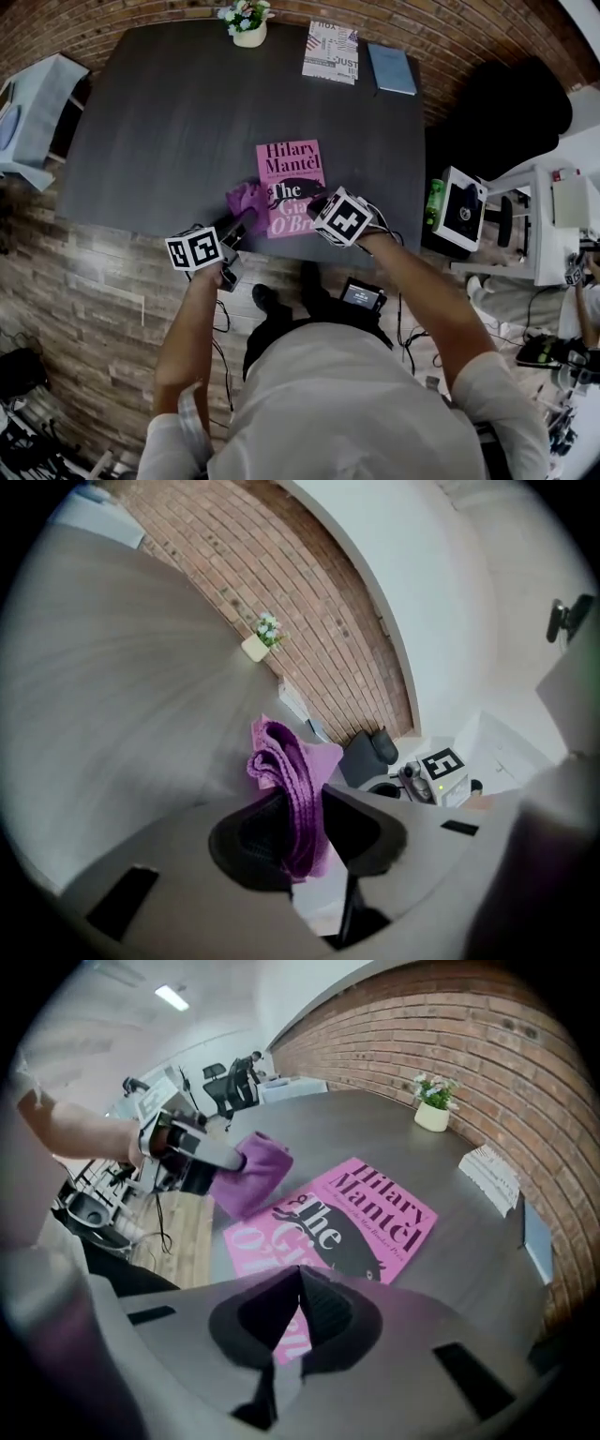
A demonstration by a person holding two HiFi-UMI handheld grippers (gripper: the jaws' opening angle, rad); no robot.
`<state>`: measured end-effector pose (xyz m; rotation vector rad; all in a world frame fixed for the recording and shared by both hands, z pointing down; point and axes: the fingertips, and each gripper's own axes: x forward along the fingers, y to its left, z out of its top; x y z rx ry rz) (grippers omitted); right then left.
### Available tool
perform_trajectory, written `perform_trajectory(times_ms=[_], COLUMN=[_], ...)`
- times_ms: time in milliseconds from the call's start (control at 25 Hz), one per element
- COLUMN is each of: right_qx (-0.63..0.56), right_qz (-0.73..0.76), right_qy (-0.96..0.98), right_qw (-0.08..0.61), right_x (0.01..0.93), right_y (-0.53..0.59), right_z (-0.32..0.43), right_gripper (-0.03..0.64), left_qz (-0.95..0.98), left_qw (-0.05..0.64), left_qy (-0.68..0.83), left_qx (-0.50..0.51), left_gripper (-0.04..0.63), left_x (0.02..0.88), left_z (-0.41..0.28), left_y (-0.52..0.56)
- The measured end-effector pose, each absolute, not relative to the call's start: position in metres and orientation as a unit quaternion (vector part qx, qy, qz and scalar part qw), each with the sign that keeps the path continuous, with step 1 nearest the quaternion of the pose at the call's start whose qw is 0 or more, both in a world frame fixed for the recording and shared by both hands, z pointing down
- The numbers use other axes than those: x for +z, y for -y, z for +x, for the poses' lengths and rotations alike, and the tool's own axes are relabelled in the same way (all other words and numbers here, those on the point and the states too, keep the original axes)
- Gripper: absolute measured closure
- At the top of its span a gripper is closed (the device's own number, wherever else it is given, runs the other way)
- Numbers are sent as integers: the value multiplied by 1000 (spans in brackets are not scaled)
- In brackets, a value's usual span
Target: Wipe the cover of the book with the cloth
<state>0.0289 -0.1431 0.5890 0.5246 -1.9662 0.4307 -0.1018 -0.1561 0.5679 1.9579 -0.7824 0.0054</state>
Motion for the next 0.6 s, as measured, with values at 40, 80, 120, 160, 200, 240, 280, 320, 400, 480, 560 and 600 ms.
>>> perform_trajectory(times_ms=[40,80,120,160,200,240,280,320,400,480,560,600], right_qx=[161,146,132,121,110,102,96,95,104,111,106,102], right_qz=[218,216,213,207,199,192,185,180,170,160,148,144], right_qy=[811,805,799,792,786,781,777,774,766,756,747,744], right_qw=[518,532,547,561,574,585,593,599,611,625,639,644], right_x=[591,594,598,603,608,614,617,618,620,620,620,621], right_y=[147,150,151,151,150,148,147,146,146,146,145,144], right_z=[27,26,24,23,23,23,23,23,22,22,21,20], right_gripper=[603,603,603,603,603,603,603,603,603,603,603,603], left_qz=[814,820,827,833,839,843,845,848,851,854,858,860], left_qw=[475,454,432,411,393,377,365,354,339,332,324,319], left_qy=[335,347,357,365,371,376,380,384,388,386,381,379], left_qx=[12,25,40,55,69,81,90,96,102,107,117,121], left_gripper=[491,491,491,491,491,491,491,492,492,492,494,494], left_x=[567,567,567,566,566,565,565,565,564,565,568,569], left_z=[-107,-112,-117,-121,-124,-127,-129,-132,-135,-134,-130,-128], left_y=[162,168,173,178,183,188,194,199,211,222,232,238])
